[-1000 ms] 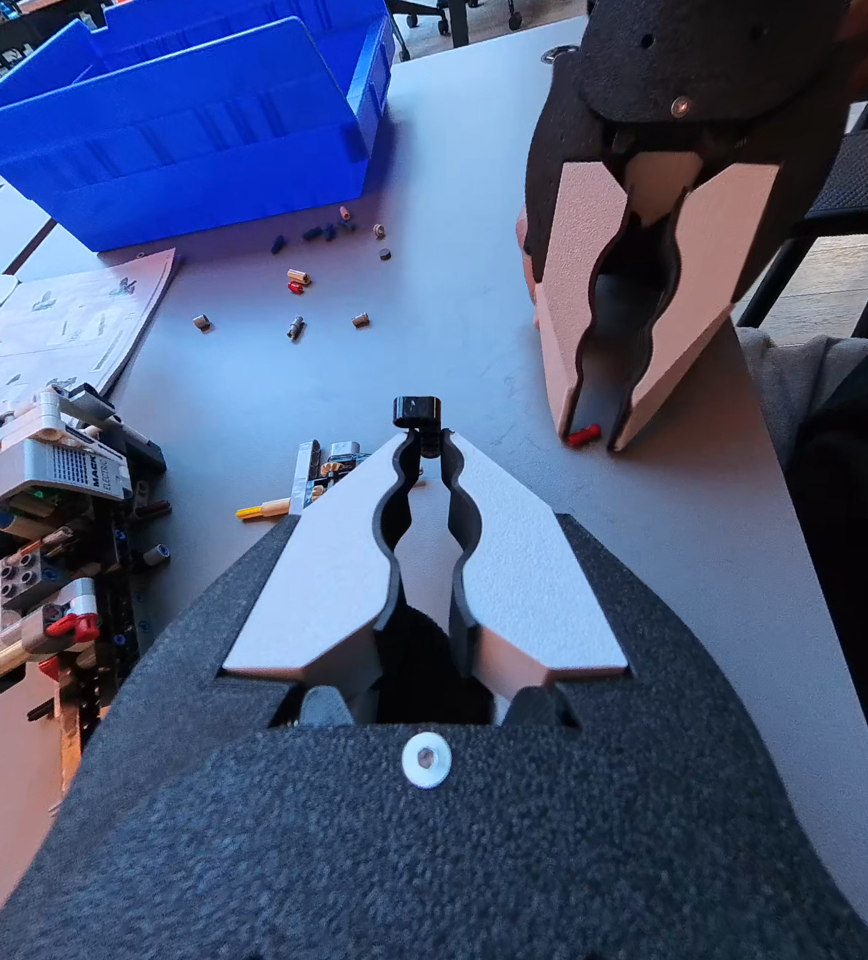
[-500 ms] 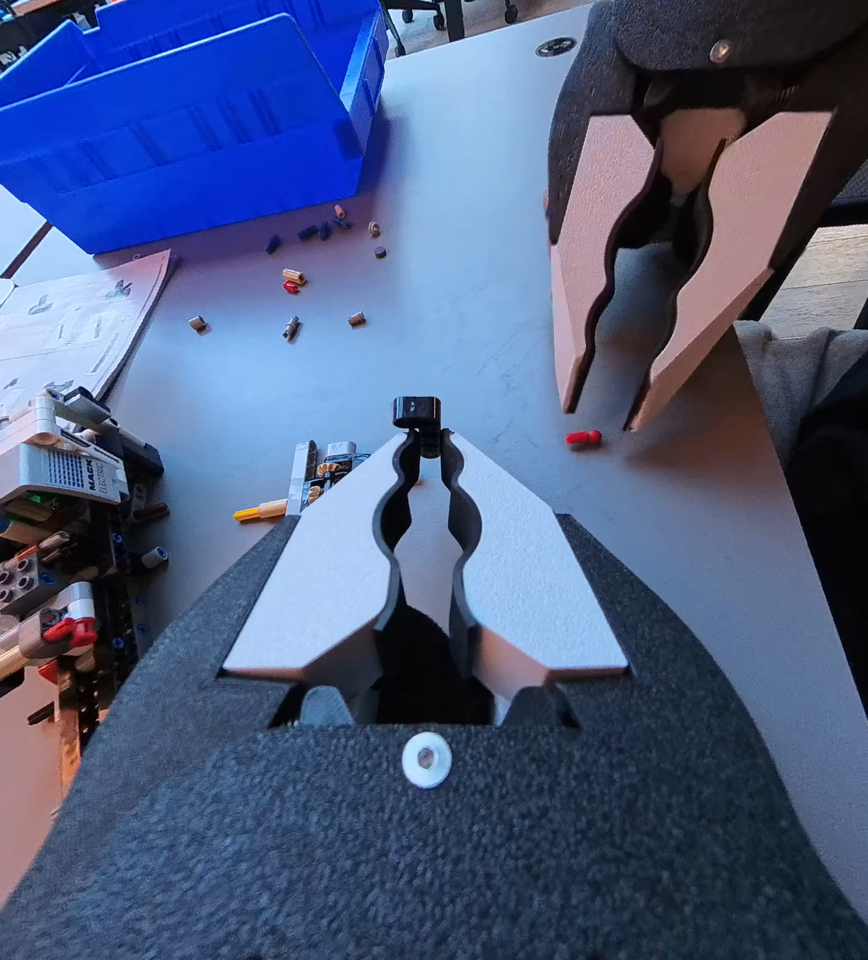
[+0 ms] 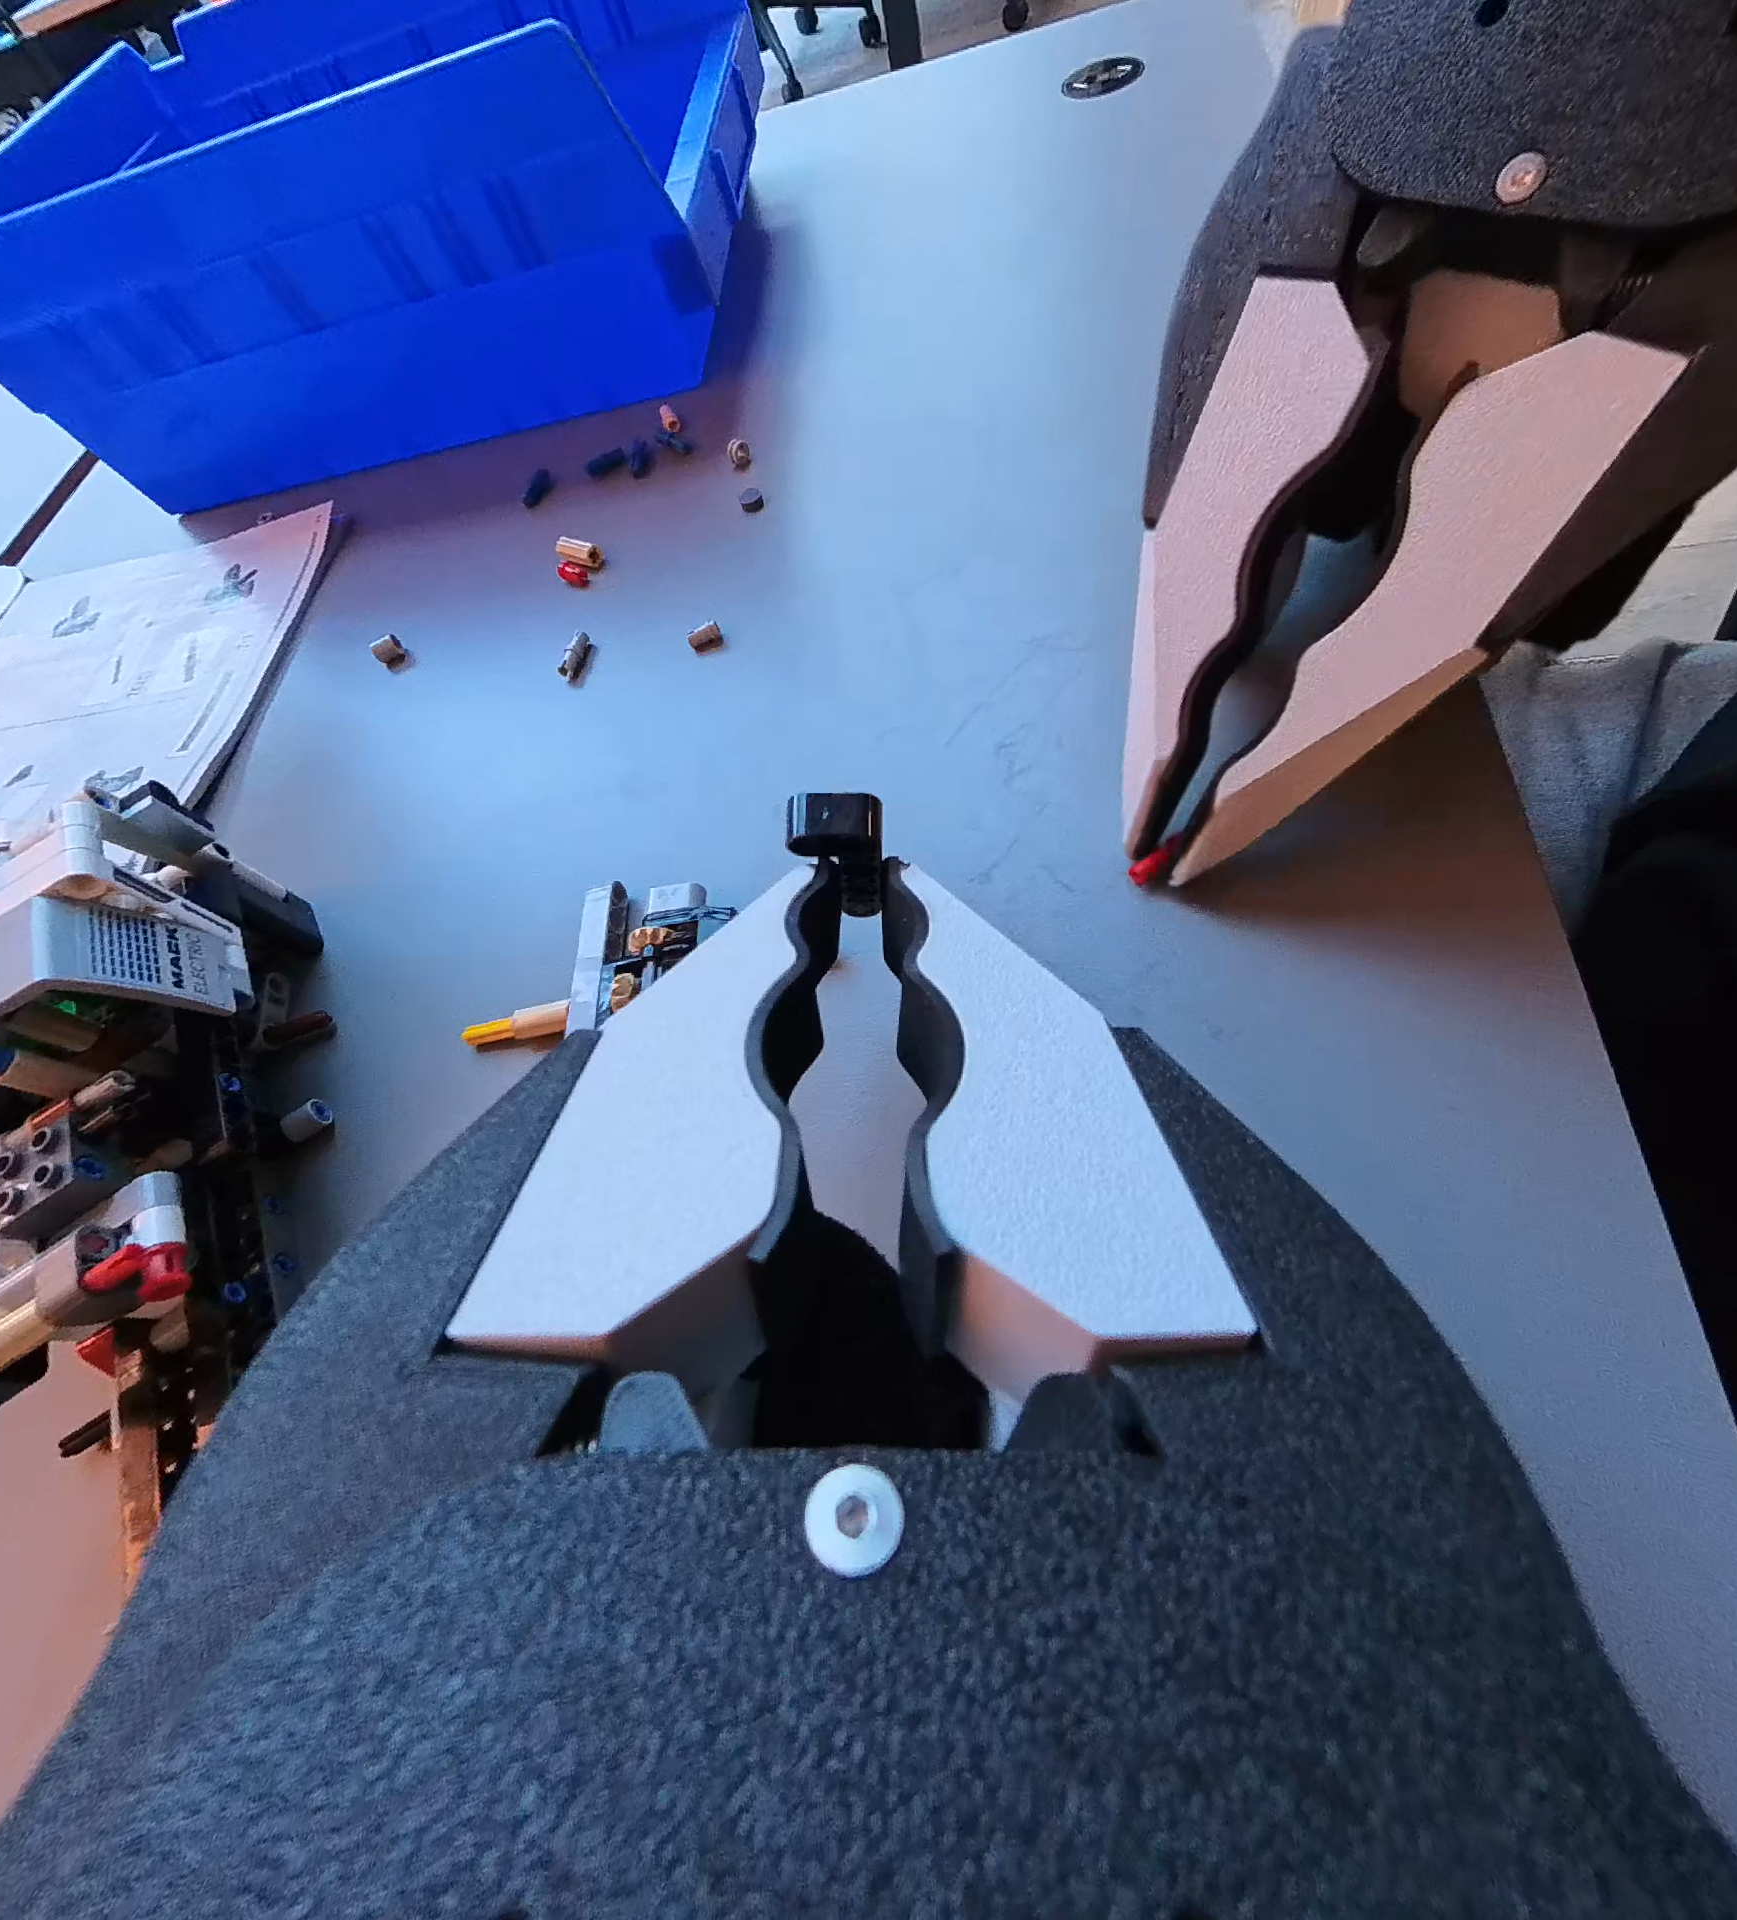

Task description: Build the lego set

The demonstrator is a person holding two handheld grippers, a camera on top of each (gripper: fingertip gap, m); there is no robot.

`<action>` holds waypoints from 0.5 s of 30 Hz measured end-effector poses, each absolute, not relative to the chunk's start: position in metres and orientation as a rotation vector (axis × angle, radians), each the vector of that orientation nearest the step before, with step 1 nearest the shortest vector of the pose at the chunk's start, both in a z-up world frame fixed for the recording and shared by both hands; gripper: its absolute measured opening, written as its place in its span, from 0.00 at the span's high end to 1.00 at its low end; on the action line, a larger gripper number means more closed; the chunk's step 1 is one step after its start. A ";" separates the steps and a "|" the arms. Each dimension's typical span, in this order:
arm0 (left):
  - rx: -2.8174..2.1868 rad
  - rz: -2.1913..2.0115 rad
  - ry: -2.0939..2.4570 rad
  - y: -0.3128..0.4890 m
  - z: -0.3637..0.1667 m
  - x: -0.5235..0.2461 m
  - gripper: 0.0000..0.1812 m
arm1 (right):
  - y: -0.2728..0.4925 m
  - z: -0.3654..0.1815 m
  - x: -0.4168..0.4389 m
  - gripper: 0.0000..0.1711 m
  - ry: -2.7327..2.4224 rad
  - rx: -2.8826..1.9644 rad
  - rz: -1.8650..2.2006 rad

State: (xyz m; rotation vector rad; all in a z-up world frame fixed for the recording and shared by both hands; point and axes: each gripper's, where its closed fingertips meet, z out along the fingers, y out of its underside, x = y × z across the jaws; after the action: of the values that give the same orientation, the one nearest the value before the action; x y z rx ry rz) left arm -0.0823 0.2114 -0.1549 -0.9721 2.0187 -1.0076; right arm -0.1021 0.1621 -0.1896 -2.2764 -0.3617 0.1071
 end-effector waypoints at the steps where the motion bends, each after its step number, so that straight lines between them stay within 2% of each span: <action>1: -0.972 -1.008 2.017 0.211 -0.155 -0.082 0.97 | 0.162 -0.190 -0.102 0.97 -0.376 -2.266 0.087; 15: -0.936 -1.014 2.018 0.205 -0.153 -0.084 0.97 | 0.163 -0.189 -0.104 0.96 -0.337 -2.259 0.074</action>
State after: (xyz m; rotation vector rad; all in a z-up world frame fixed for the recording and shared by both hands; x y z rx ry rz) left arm -0.0841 0.2051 -0.1529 -0.9358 2.0177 -1.0136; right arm -0.1038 0.1634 -0.1893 -2.2586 -0.3373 0.0737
